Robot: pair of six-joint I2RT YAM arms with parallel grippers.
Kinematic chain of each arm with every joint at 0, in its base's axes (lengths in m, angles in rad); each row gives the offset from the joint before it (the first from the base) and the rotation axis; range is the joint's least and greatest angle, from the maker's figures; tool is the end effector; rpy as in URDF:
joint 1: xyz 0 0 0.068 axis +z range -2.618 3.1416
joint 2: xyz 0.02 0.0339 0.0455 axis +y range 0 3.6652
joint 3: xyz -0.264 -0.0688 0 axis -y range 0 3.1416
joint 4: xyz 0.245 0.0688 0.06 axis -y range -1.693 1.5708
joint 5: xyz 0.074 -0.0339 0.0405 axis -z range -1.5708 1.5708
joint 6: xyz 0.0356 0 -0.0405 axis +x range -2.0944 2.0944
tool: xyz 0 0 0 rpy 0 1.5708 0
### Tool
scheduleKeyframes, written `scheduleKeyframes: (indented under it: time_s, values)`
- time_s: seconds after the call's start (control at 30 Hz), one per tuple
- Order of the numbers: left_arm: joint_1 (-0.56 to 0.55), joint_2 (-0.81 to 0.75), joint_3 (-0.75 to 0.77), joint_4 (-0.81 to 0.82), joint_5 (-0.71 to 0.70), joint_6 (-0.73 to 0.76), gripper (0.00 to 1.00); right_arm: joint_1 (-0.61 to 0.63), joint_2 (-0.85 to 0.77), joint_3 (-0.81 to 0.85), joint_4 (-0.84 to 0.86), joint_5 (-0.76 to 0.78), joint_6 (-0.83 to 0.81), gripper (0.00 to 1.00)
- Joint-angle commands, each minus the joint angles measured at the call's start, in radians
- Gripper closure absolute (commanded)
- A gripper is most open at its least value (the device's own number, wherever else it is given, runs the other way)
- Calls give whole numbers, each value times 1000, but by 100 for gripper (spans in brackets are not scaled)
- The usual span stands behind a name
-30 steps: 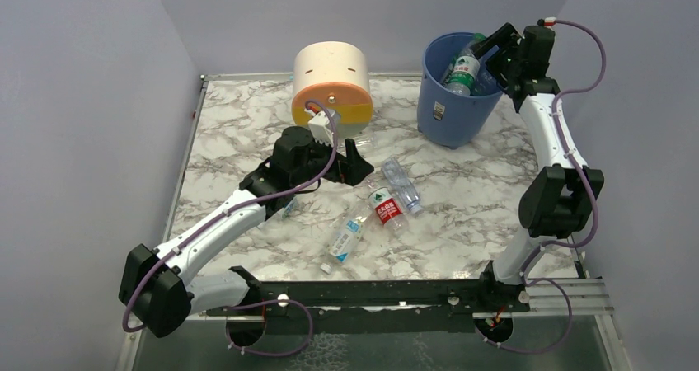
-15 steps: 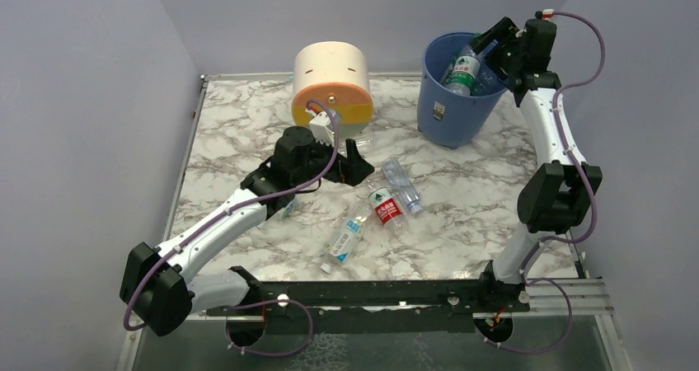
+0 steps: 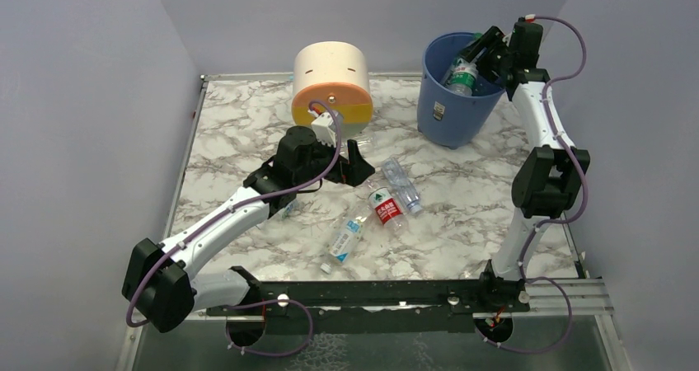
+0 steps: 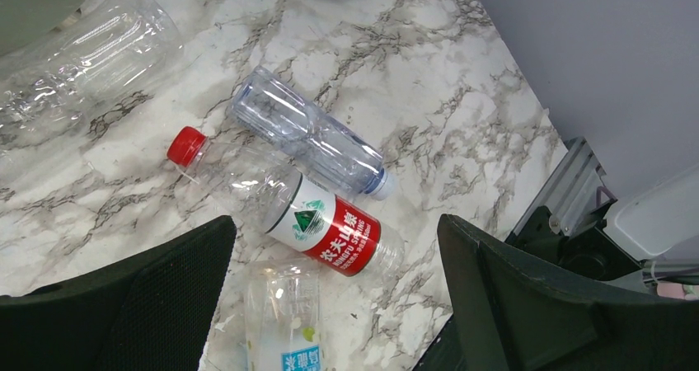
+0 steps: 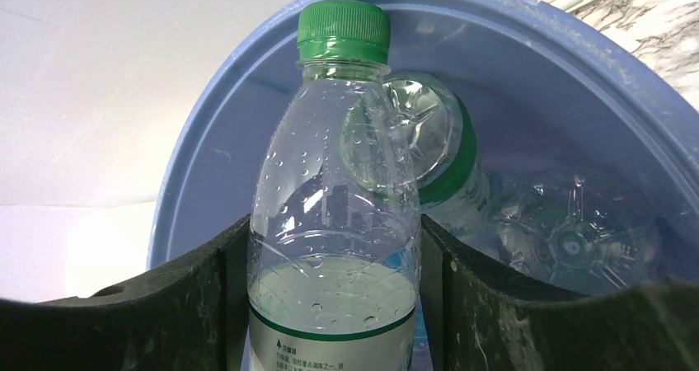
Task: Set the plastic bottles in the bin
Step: Place the plastic bottle in the trash bin.
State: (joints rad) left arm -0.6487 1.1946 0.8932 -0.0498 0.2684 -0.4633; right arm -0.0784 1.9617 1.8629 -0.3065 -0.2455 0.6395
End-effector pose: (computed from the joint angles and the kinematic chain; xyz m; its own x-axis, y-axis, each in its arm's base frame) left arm 0.2146 -0.1746 0.3063 -0.5943 -0.0902 -0.7992 0.5761 0.6457 -0.5012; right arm 0.4693 -0.0282 0.3503 -0.4030 0.6123 -0.6802 0.1169 0.7716 0.6253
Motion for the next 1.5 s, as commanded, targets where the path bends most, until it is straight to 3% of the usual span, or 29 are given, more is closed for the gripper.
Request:
scheduleKeyframes:
  time_s: [0.0,0.17,0.63,1.0,1.47]
  values:
    - [4,0,24,18,27,-6,1,-3,-4,37,-15,-10,-41,37]
    - [4,3,27,18,28,-5,1,-3,-45,38,-6,24,-79,44]
    - [4,16,39,25,46,-5,1,15,-108,101,-34,73,-221,44]
    - [4,26,54,21,62,1,1,70,-122,166,-61,339,-427,41]
    - [4,26,59,14,63,7,1,226,-135,28,242,720,-688,41]
